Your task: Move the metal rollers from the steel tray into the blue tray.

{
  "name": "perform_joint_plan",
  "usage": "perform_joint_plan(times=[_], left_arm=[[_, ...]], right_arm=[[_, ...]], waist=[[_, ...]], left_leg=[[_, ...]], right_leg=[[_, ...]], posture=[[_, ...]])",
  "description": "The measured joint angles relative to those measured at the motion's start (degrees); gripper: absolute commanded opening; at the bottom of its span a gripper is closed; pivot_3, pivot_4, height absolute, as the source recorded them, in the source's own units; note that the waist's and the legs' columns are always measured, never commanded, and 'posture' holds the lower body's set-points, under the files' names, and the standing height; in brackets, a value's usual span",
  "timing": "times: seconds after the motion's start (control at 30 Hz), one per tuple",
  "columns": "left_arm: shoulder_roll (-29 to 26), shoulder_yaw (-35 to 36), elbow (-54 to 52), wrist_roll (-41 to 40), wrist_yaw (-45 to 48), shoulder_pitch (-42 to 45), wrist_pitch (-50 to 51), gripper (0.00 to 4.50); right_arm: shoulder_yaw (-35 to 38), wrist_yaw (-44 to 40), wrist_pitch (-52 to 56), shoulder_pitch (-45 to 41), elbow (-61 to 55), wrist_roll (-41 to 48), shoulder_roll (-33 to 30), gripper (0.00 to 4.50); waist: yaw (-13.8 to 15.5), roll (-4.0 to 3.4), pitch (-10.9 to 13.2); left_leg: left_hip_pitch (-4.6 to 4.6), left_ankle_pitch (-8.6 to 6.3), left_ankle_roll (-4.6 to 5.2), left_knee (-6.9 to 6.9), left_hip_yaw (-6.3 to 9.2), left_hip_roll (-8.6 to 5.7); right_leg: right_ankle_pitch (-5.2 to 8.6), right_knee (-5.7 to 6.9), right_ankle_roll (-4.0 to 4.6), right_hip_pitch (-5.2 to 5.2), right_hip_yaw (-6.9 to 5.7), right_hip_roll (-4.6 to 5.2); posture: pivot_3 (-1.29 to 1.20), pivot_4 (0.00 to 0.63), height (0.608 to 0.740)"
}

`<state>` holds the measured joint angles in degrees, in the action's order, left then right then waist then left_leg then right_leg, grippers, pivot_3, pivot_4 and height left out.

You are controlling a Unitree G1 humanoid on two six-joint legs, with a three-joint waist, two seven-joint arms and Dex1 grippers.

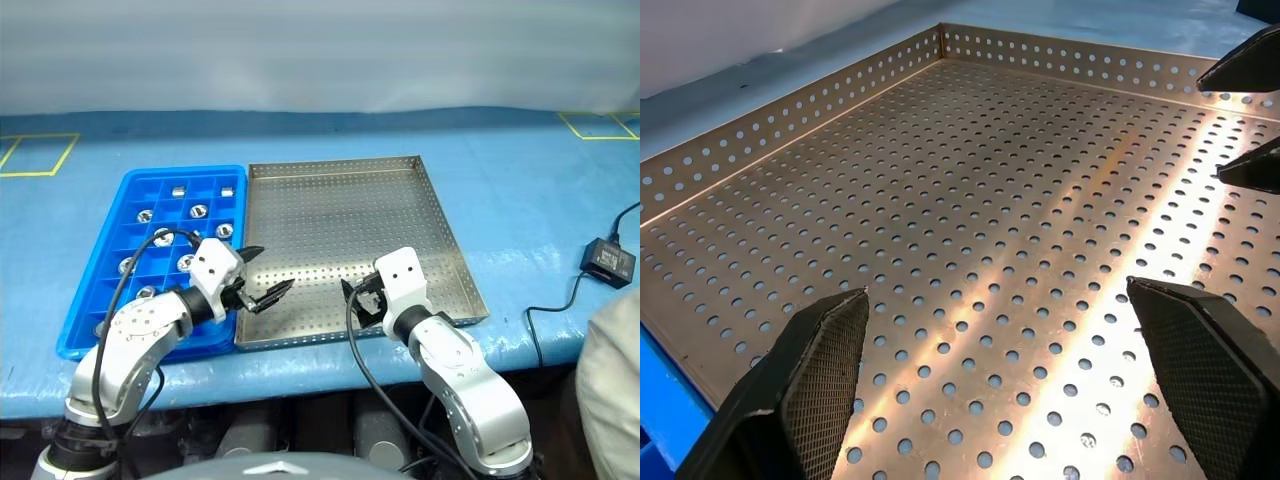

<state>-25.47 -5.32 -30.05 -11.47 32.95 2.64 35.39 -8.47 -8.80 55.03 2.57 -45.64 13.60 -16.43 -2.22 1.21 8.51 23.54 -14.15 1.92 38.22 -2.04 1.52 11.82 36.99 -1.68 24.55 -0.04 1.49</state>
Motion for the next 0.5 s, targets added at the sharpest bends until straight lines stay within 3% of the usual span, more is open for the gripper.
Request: perform_joint_plan(times=[0.5], left_arm=[[-1.2,0.4,0.0,-0.5,-0.4,-0.9,-0.1,4.48]], right_arm=[[-1.2,-0.9,0.0,-2.4,0.2,-0.3,-0.9,4.5]], waist=[[0.2,0.0,0.0]], left_leg=[[-0.01,0.0,0.0,0.0,0.0,0.0]], right_leg=[[0.0,0.01,0.0,-0.01,0.0,0.0]], posture=[[-0.06,0.15,0.74]])
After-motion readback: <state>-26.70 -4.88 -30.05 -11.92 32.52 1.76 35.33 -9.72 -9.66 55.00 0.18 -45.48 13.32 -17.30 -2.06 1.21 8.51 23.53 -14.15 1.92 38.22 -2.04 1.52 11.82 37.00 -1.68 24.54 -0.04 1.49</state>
